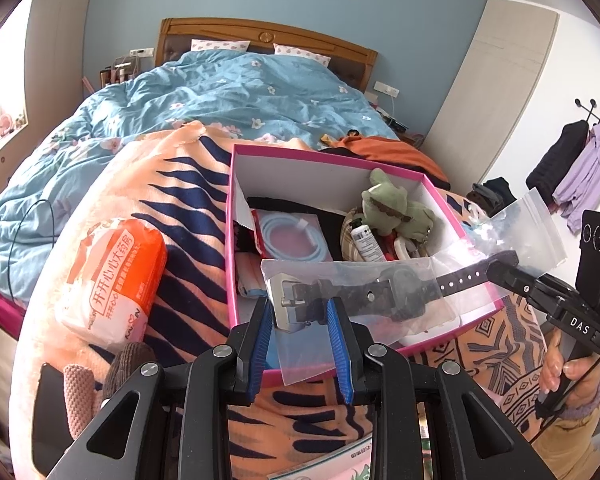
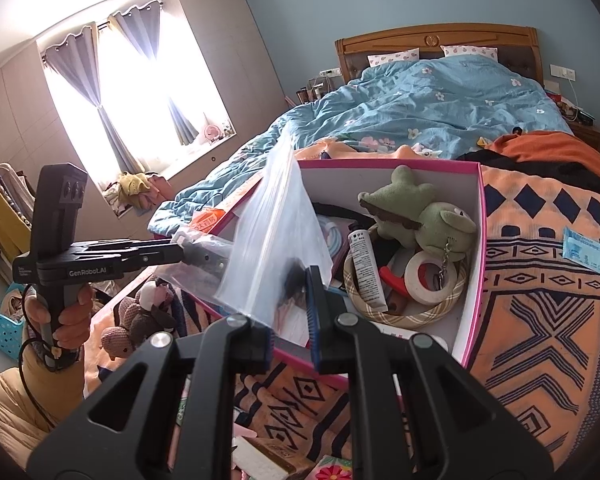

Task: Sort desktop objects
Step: 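Lift and carry the watch bag with both grippers over the pink box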

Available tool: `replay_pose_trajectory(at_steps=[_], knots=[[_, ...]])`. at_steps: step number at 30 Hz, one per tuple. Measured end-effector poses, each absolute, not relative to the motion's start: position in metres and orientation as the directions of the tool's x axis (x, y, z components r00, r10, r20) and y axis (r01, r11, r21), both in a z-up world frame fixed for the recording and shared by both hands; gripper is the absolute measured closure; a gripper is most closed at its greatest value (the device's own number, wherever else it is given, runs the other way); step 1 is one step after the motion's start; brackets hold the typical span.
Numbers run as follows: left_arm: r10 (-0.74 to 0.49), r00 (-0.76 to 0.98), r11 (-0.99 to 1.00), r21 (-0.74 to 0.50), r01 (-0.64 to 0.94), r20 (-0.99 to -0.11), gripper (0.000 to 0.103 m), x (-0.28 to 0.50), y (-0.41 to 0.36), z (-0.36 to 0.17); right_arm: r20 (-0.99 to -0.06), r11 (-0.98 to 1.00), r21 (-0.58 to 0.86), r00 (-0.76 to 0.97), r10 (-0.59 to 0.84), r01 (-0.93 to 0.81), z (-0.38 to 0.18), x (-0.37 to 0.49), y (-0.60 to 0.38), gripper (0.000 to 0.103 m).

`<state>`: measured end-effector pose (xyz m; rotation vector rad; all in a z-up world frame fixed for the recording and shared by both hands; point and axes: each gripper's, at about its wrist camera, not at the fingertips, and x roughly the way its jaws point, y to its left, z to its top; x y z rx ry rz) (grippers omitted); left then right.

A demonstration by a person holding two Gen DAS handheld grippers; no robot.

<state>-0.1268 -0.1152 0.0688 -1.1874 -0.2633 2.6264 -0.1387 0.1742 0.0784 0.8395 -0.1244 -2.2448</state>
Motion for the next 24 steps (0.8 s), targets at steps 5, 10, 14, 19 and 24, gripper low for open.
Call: replay_pose_trajectory(at_steps=[5,10,14,19,24], knots=[[0.291,-0.633,-0.955,-0.262,-0.141,-0.718,0.075,-0.132,-0.116,0.065,-0.539,-0.737,0.323,-0.524,-0.659,0.594,0.076,-0.143,0.173,0.088],[0.285,-0.627,-0.956,-0.259,-0.135,-0.724,0.075,-0.136,-0.116,0.061,-0.545,-0.738,0.328,-0.52,-0.658,0.589,0.072,-0.148,0.172,0.088],[0.28,-0.626,-0.958,-0.255,-0.131,-0.728,0.075,-0.137,-0.116,0.059,-0.549,-0.738,0.332,-0.516,-0.658,0.588,0.071,-0.149,0.171,0.088],[0.273,-0.624,-0.96,-0.25,-0.126,-0.732,0.075,-0.139,-0.115,0.056,-0.555,-0.738,0.335,-0.51,-0.657,0.586,0.068,-0.151,0.169,0.088],[0.264,-0.623,-0.963,-0.24,-0.124,-0.736,0.075,-0.141,-0.115,0.054,-0.562,-0.739,0.336,-0.505,-0.655,0.584,0.066,-0.153,0.168,0.088]])
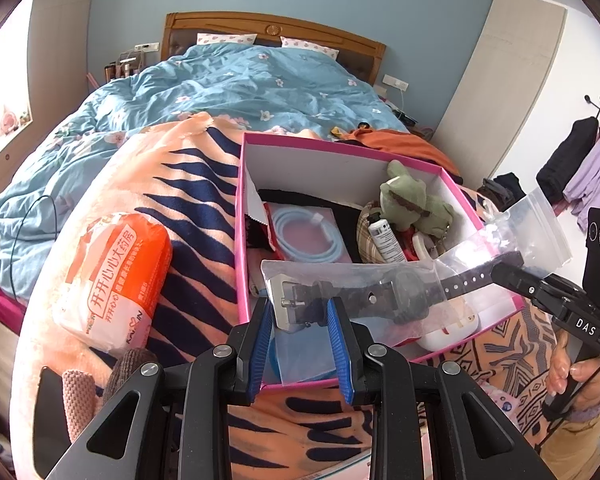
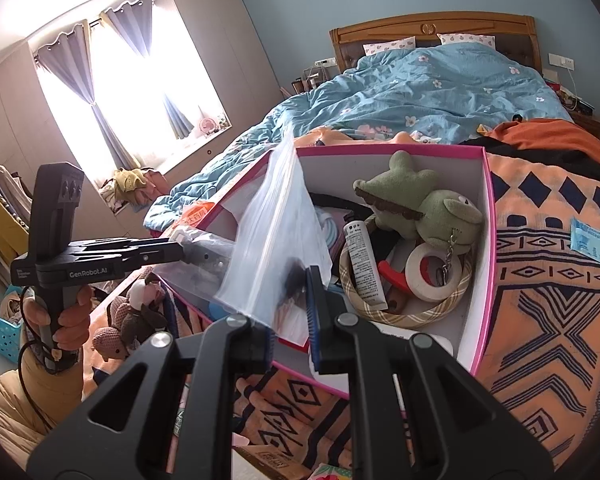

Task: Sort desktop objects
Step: 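Lift and carry the watch bag with both grippers over the pink box, then lower the watch bag into the pink box and open both grippers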

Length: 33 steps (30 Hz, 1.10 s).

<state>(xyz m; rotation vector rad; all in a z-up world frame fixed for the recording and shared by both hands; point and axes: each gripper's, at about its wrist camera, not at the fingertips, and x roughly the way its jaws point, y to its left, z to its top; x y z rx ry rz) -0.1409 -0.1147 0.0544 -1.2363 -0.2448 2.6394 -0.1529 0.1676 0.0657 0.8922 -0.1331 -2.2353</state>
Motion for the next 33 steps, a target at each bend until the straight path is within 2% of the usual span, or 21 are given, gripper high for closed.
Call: replay_pose_trajectory(at_steps=[14,33], knots=[[0.244,-0.615,-0.969,-0.218,-0.119,-0.75,0.075,-0.146,-0.112,0.047,-0.596,-0.749,0.335,-0.487,-0.639,0.572,0.052,-0.161,0.165,0.088],[0.148,-0.631,-0.989,-0.114,-0.095,-0.761,0.073,-0.149,-0.097,0.045,-0.655,-0.771,0.32,-0.459,-0.6,0.551,0.031,-0.174,0.163,0.088]])
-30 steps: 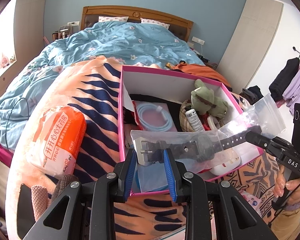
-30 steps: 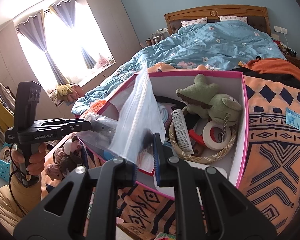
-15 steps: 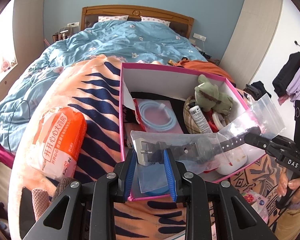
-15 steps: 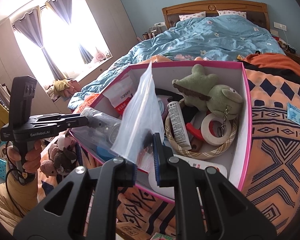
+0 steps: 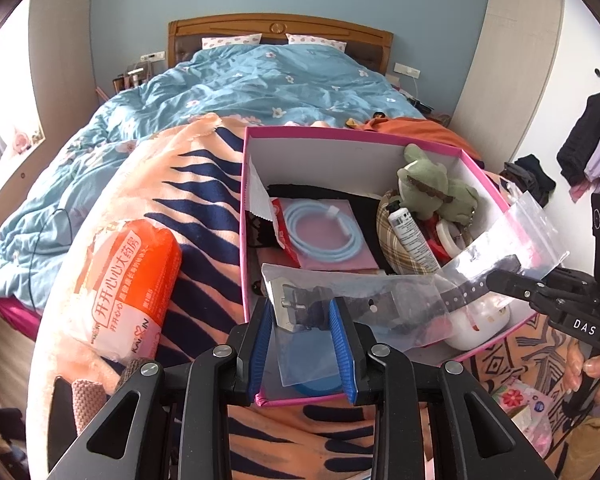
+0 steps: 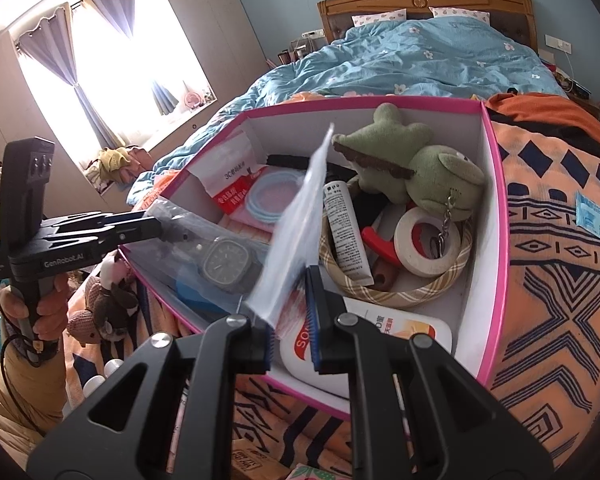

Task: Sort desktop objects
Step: 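Lower the watch bag into the pink box and open both grippers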

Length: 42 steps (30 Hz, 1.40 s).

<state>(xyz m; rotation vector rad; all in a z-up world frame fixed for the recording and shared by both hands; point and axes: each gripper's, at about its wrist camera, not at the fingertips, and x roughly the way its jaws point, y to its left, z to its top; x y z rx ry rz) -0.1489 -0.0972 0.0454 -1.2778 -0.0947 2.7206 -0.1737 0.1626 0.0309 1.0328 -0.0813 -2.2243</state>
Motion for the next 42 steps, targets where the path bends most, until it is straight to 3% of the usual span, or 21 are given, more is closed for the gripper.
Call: replay_pose_trajectory(at_steps=[4,7,20,21,23,24,33,42], knots=[[0.089,-0.668,-0.996,-0.057,-0.071,-0.739,0.071,-0.144,-0.091,0.051,-0.673,-0.783,0.306,-0.459,-0.581,0.542,0.028,-0.176,0.164,0.088],[0.037,-0.711,-0.998,0.006,-0.057,-0.702,0.058,-0.137,-0.084,0.059,-0.684,-0.791,0.291,-0.461,-0.565,0.538,0.027,-0.176,0.165,0.087],[0.097,-0.692,-0.987,0.02,-0.159,-0.715,0.058,-0.137,-0.055,0.051,-0.723,-0.822,0.185,-0.492,-0.485,0.539,0.031,-0.167,0.172,0.085],[0.099,-0.691,-0.987,0.017,-0.159,-0.716,0.058,-0.137,-0.056,0.05,-0.724,-0.824,0.176,-0.497,-0.479,0.538,0.033,-0.165,0.174,0.083],[0.108,-0.69,-0.987,0.008,-0.163,-0.716,0.058,-0.134,-0.056,0.049,-0.729,-0.85,0.127,-0.533,-0.429,0.511,0.036,-0.162,0.181,0.06],[0.113,-0.689,-0.986,0.004,-0.166,-0.716,0.058,-0.133,-0.056,0.049,-0.727,-0.859,0.114,-0.547,-0.415,0.5,0.038,-0.161,0.185,0.059],[0.184,-0.679,-0.974,-0.037,-0.225,-0.711,0.058,-0.123,-0.044,0.048,-0.638,-0.876,0.102,-0.645,-0.422,0.472,0.068,-0.14,0.213,0.061],[0.253,-0.676,-0.953,-0.059,-0.296,-0.692,0.058,-0.107,-0.027,0.054,-0.679,-0.845,0.146,-0.57,-0.464,0.514,0.046,-0.147,0.192,0.061]])
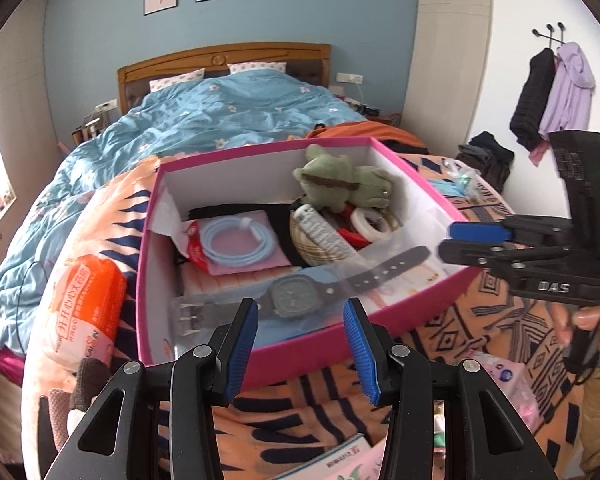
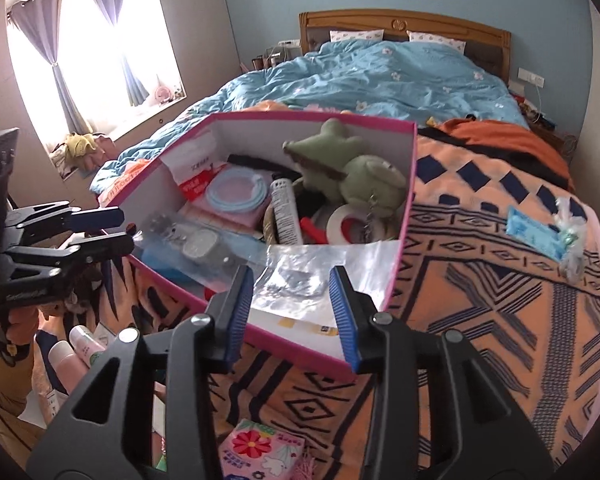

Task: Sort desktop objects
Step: 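Lower the watch bag into the pink box and open both grippers, then withdraw both tools from the box toward the beige tissue packets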

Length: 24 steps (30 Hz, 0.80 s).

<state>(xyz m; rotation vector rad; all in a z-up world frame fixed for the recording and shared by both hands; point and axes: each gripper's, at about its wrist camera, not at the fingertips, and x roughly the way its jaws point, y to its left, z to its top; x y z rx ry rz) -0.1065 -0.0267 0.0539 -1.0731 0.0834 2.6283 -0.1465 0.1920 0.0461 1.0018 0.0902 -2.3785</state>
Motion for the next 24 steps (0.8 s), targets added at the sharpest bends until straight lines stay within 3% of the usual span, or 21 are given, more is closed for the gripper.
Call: replay_pose_trajectory(at_steps=[24], knots=[[0.363,-0.629,-0.92,-0.157,-0.359,-0.687,0.057,-0.051,-0.018,0.032,-0.623,-0.794,0.207,-0.548,-0.558,0.572,0.045,-0.084,0.204,0.054]])
